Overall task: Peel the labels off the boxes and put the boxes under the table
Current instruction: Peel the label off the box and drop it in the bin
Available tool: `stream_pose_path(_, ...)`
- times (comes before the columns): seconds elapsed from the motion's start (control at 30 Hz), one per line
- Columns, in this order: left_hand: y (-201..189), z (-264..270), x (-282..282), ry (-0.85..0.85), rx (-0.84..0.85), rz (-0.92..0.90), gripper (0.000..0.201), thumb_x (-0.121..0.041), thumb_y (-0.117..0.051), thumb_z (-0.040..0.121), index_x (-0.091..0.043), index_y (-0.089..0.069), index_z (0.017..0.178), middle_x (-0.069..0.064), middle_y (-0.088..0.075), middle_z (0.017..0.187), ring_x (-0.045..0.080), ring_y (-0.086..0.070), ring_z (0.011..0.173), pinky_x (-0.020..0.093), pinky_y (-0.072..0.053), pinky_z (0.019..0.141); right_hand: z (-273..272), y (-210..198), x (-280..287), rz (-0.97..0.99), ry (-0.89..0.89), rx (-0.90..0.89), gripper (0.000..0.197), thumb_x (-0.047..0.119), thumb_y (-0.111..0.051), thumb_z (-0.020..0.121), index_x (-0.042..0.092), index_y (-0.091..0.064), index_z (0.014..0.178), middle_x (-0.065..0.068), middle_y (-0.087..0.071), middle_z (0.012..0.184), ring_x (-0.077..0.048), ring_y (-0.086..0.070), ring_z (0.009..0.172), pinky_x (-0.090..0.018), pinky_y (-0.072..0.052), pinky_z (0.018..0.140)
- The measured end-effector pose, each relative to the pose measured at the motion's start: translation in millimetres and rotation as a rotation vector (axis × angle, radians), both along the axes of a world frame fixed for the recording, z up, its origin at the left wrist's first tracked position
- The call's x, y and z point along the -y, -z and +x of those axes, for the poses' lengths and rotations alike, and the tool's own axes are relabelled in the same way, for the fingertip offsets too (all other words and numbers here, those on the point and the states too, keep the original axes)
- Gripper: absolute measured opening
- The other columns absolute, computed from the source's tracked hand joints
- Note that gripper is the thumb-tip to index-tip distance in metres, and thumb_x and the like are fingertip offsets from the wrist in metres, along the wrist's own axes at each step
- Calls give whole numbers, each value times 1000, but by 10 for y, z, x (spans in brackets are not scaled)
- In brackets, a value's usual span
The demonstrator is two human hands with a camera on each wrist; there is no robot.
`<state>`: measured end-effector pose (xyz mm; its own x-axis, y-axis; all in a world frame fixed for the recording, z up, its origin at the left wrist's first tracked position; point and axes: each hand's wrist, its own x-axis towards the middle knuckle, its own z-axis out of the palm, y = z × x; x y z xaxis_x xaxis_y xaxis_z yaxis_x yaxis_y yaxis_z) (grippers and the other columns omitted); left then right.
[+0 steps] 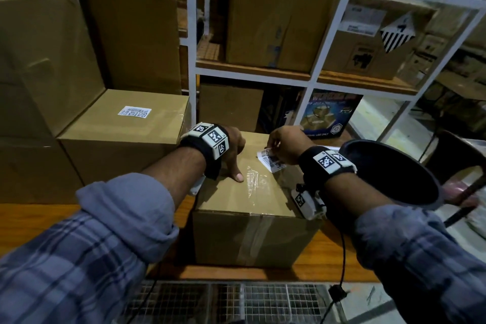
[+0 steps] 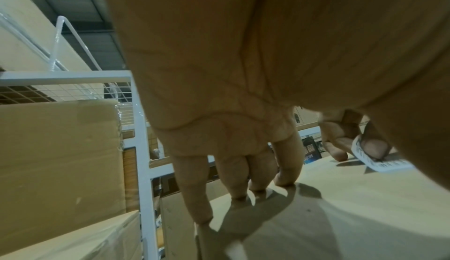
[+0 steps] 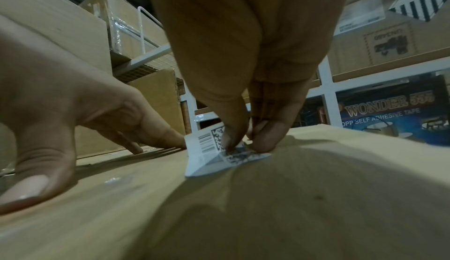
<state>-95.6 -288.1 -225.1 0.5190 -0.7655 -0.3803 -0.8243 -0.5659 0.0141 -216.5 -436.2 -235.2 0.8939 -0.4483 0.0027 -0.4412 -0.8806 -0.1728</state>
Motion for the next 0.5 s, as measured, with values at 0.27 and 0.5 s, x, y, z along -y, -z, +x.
stream_pose_path(0.27,-68,-43,62,-46,58,-6,84,-73,-93,26,-21,-71,88,-5,-75,86,21,-72,78,42,-62,77,-94,-35,51,26,-13,36,15,14,-77,93,13,-77,107,-6,-74,112,-22,-69,106,-28,-53,81)
stream_pose_path(0.5,-99,-221,150,-18,183,-8,73,-65,-98,34,-21,-49,65,-9,-54,63,17,-60,63,38,-62,82,-161,-42,101,92,-8,52,19,18,-79,93,13,-74,110,-7,-74,114,-19,-67,101,-25,-49,80)
